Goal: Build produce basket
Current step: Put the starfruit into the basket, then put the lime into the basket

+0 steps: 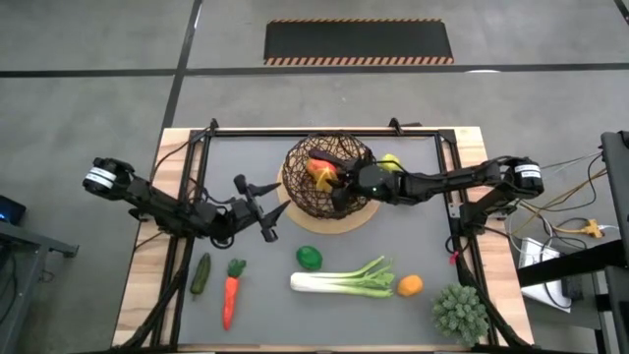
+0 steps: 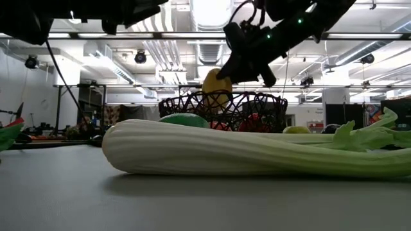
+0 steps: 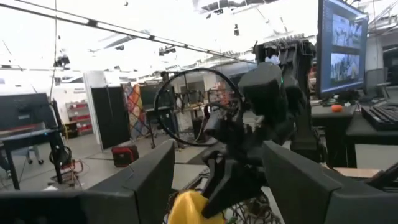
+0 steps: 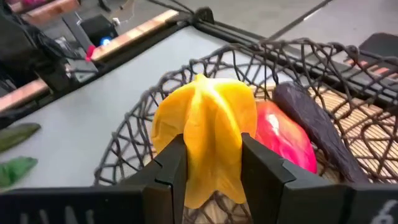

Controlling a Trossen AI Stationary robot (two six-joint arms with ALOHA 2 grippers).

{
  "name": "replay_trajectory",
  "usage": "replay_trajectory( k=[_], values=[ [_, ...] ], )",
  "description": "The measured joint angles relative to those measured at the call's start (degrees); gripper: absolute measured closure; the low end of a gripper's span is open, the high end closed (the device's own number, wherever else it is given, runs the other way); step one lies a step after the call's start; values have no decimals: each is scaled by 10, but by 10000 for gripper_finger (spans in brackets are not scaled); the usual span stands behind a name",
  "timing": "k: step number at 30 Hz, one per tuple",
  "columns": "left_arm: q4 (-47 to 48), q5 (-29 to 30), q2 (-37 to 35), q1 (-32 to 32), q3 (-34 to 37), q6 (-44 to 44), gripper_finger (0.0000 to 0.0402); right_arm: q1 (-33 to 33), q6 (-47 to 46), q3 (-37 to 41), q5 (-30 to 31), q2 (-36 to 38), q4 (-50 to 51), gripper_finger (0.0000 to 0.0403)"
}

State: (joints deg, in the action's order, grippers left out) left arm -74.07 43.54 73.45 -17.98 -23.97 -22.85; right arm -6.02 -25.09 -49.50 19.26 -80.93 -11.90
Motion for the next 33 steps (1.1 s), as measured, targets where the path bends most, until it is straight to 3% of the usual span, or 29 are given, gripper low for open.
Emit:
replay_trajectory(
  k=[7,16,25,33],
  values=[
    [-3,-1,-9,0,-1,-2,178,-8,-13,0,3,-23,-66,293],
    [-4,-2,-8,0,-1,-1,178,-19,-13,-56,2,-134,-93,293],
    [-5,-3,-9,3,-4,-1,178,-19,-13,-162,3,-195,33,225],
    [-4,-3,-9,2,-5,10,178,-19,-5,-215,3,-194,124,176]
  ],
)
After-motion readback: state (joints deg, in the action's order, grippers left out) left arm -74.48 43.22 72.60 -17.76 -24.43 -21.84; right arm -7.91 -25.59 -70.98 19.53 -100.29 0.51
